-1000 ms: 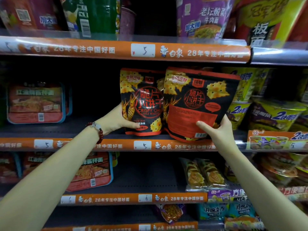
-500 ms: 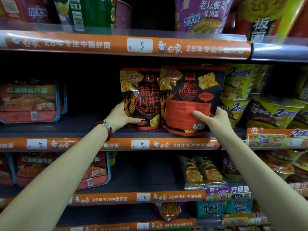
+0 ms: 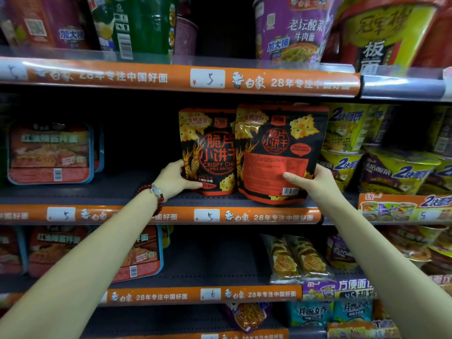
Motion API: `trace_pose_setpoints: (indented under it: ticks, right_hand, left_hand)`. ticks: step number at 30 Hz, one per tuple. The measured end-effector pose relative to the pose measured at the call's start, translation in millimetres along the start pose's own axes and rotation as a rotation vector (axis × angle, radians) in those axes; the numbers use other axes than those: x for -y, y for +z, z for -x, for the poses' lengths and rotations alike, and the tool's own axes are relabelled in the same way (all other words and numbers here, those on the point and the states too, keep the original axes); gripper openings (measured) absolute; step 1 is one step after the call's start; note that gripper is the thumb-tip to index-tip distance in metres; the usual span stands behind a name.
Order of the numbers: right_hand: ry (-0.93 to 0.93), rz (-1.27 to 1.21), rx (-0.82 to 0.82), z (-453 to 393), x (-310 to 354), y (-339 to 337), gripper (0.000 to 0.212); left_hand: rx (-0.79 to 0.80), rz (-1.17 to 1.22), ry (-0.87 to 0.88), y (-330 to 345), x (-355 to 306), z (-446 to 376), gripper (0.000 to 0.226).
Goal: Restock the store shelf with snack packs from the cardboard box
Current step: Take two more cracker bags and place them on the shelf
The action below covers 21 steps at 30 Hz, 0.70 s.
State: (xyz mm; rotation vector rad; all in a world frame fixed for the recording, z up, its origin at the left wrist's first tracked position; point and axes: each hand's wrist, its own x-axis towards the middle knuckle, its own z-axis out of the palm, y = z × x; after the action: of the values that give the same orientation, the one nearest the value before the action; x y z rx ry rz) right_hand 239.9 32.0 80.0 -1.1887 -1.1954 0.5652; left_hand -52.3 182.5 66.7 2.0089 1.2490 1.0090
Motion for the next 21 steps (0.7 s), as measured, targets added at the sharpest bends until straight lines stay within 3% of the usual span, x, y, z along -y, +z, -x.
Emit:
trace_pose_setpoints:
  ticks: [7,11,15,21]
  right_hand:
    - [-0.017,0.010,-0.036,6.7,1.2,2.5,0.024]
    - [-0.059,0.017,-0.094,16.0,-0.7,6.3,0.026]
    - [-0.094,0.027,-0.134,25.7,-4.3,20.2,0.026]
    - [-0.151,0.057,-0.232,34.2,-3.0,35.4,0.020]
  left_hand:
    - [0.002,-0.161,0.005,-3.9,-8.1,11.3,0.050]
    - [-0.129,-0.371,0.078,-20.2,2.6,37.7,0.035]
    - [-0.083,-0.654,0.116,-29.0,22.7,62.3,0.050]
    - [-0.010,-0.872,0.229,-34.2,29.6,74.7,0.098]
